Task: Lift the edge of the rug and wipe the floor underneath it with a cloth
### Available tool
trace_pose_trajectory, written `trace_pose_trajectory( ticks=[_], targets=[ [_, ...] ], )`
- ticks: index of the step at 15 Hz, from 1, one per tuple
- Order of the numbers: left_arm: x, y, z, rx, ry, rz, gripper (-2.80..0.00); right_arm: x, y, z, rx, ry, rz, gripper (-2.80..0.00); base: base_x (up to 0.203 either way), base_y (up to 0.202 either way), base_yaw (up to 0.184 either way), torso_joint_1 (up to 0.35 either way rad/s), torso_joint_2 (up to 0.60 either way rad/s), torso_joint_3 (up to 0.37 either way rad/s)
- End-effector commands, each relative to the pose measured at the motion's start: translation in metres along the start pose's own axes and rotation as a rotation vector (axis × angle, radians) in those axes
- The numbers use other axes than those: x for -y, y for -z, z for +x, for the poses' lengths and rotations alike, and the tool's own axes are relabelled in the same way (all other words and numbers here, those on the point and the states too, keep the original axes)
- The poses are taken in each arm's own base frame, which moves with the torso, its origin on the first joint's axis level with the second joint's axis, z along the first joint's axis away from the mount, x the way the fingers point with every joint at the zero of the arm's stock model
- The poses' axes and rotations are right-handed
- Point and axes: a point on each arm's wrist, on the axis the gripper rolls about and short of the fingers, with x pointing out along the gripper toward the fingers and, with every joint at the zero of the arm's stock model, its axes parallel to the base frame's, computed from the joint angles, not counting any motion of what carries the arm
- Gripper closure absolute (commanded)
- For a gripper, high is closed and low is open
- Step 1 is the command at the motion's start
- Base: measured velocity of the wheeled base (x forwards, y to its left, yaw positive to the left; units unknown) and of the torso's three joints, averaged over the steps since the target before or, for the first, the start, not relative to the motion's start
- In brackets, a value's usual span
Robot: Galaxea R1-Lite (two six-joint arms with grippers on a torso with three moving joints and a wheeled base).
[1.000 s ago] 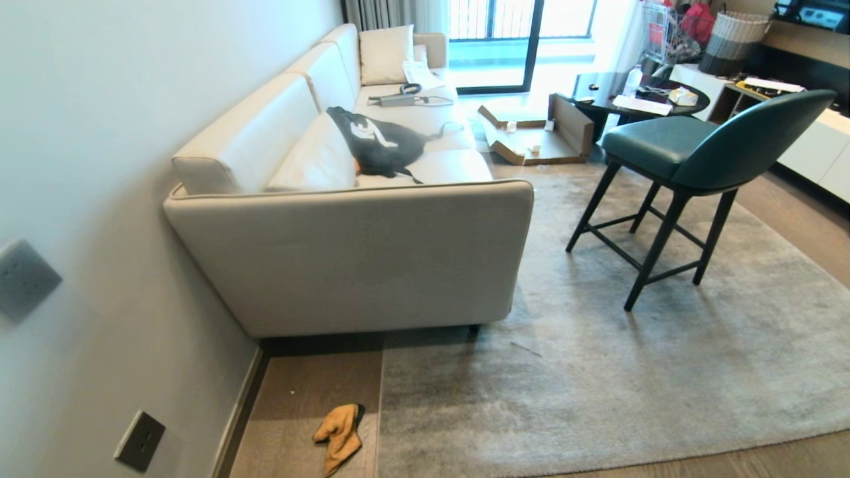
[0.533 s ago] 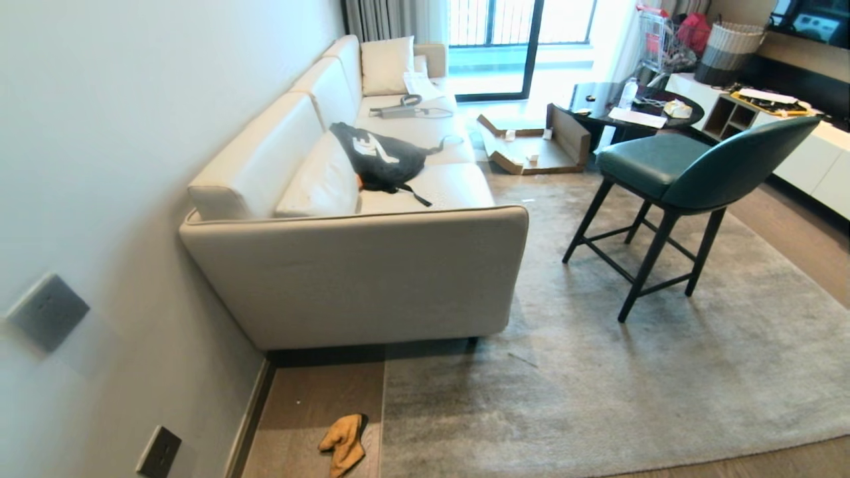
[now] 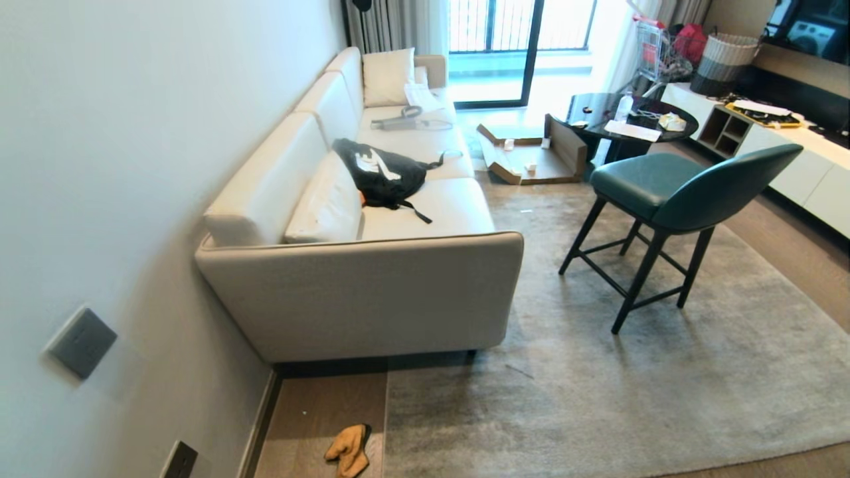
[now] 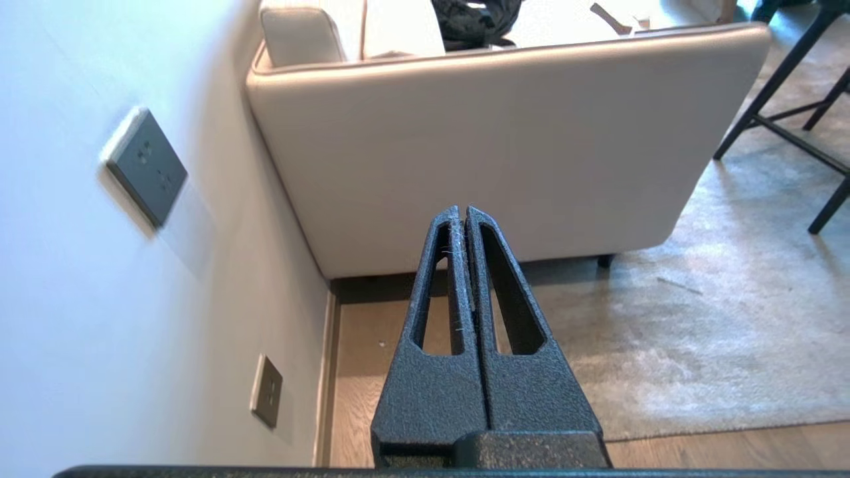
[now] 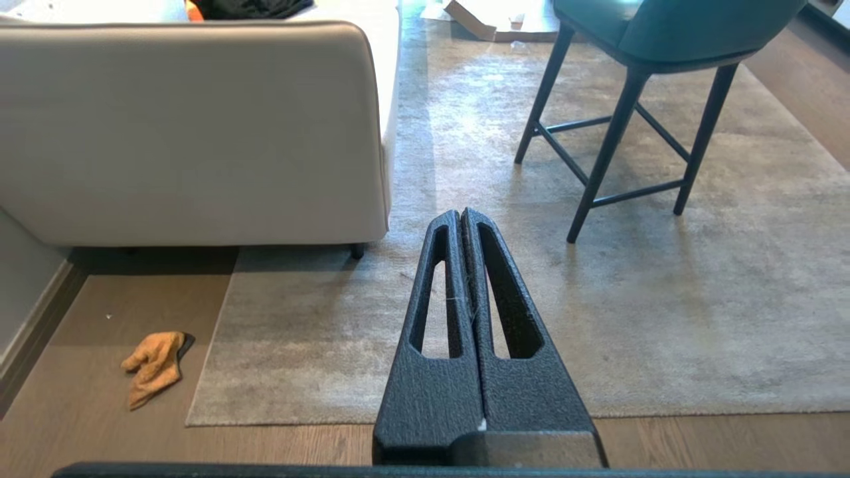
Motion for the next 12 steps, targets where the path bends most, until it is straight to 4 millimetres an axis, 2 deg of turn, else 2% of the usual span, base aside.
trace_pose_trajectory(
  ticks=[1, 7, 12],
  targets=[
    [0.0000, 0.0000, 0.0000, 0.000, 0.000, 0.000, 0.00, 0.0000, -0.0001, 0.0001, -0.001, -0.001, -0.002, 0.00, 0.000, 0.000, 0.000, 0.187, -0.56, -0.363],
    [0.0000, 0.0000, 0.0000, 0.000, 0.000, 0.000, 0.00, 0.0000, -0.0001, 0.0001, -0.001, -0.001, -0.001, 0.00, 0.000, 0.000, 0.000, 0.224, -0.58, -0.362],
    [0.0000, 0.0000, 0.0000, 0.000, 0.000, 0.000, 0.00, 0.0000, -0.0001, 0.0001, -0.001, -0.001, -0.001, 0.00, 0.000, 0.000, 0.000, 0.165, -0.39, -0.236]
  ],
)
